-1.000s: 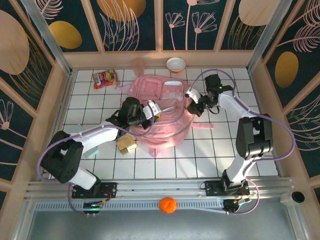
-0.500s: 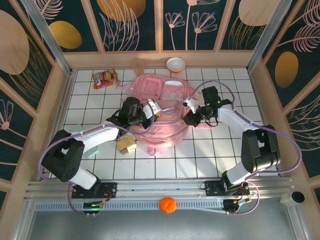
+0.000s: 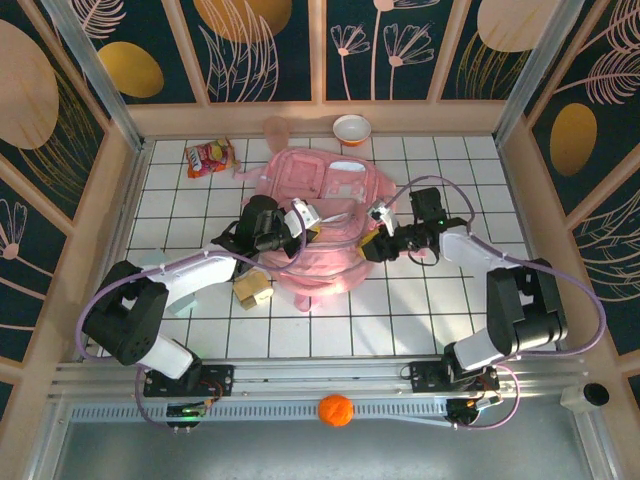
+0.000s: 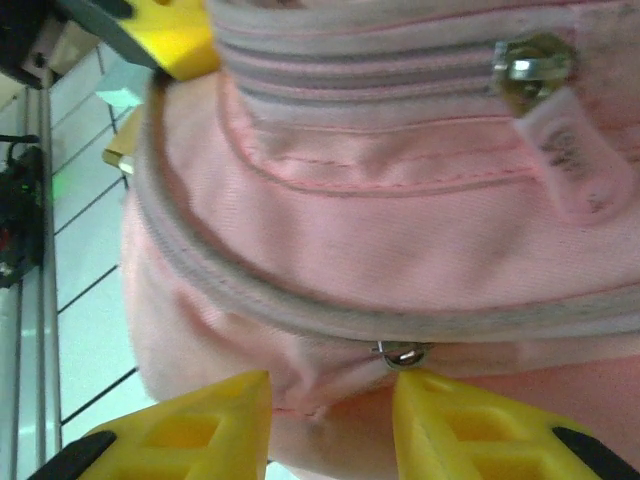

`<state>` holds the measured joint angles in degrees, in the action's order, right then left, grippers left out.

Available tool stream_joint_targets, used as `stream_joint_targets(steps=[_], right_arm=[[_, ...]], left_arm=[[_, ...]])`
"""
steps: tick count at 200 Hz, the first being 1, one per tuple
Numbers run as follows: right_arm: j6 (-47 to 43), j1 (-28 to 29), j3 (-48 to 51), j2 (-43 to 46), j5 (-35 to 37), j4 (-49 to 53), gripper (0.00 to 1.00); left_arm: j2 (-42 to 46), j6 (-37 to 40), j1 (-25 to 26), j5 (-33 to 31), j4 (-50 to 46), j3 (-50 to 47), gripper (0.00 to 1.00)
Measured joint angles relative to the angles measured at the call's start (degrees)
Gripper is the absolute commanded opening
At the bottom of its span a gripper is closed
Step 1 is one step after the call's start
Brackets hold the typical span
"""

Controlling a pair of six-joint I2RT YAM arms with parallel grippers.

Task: Pack books, pencil case, and school supplies into a backpack

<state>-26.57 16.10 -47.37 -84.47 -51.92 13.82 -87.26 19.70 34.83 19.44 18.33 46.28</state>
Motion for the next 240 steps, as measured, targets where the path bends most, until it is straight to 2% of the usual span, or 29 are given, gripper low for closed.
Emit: stream_joint_targets(steps=[37,62,71,104,142,181,213,240], right_arm=[[6.0,0.5,2.8,3.3,-3.3,-4.6,0.22],[8.9,1.4,3.3,4.8,-3.7,-6.7,0.21],[10.0,1.7,3.8,5.6,-3.5,-7.5,0.23],[14.6,1.4,5.7,9.6,0.8,-8.1,0.43],[27.0,-2.8,7.0,13.5,6.2,-10.4,0.54],[36.3,-3.3,8.7,17.5,10.6,-12.4,0.54],[44.5,-3.3,12.1,17.0,9.6,-15.3,0.49],[49.7,-0.9,14.2,17.0,9.4,-18.1,0.46]], left_arm=[[0.0,-0.6,0.0,0.0,1.7,0.0,0.0],[0.0,-0.9,0.0,0.0,2.3,0.0,0.0],[0.0,-1.0,0.0,0.0,2.3,0.0,0.0],[0.0,-1.2,0.0,0.0,2.5,0.0,0.0],[0.0,-1.5,0.0,0.1,3.0,-0.2,0.0],[0.0,-1.7,0.0,0.2,3.5,-0.3,0.0],[0.0,-2.0,0.0,0.2,4.0,-0.3,0.0],[0.0,-2.1,0.0,0.2,4.2,-0.4,0.0]])
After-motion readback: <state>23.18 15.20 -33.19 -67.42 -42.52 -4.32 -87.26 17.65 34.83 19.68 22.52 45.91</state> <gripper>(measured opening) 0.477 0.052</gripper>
